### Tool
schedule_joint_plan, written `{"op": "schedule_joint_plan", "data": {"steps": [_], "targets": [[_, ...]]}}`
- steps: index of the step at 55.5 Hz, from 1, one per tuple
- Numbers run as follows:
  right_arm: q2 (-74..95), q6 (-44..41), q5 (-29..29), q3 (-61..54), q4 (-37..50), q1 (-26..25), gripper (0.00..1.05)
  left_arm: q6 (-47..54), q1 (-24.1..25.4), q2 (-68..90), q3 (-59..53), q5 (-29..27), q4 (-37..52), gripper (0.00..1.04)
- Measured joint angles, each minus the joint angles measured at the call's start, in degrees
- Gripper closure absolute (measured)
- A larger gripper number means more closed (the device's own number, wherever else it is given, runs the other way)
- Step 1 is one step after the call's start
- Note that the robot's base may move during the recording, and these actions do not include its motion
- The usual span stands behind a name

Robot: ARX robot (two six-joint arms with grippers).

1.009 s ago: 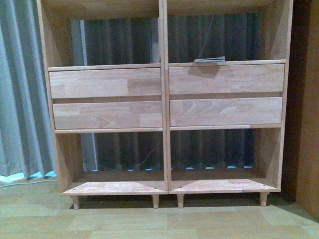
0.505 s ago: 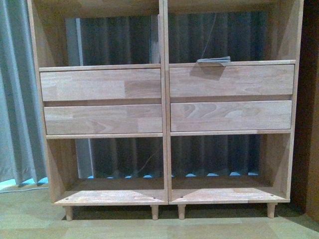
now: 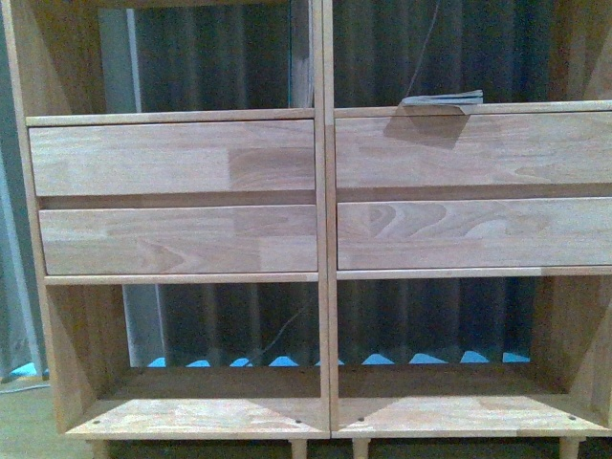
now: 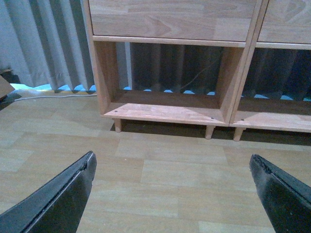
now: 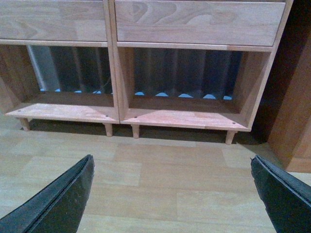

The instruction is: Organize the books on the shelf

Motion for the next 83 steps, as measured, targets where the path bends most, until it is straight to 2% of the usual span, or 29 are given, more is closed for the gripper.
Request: {"op": "schedule_joint_plan", "data": {"steps": [83], "targets": [[-0.02, 0.0, 0.0, 0.0, 0.0, 0.0, 0.07, 0.0, 0.0, -0.02, 0.0, 0.0, 0.0, 0.07]]}}
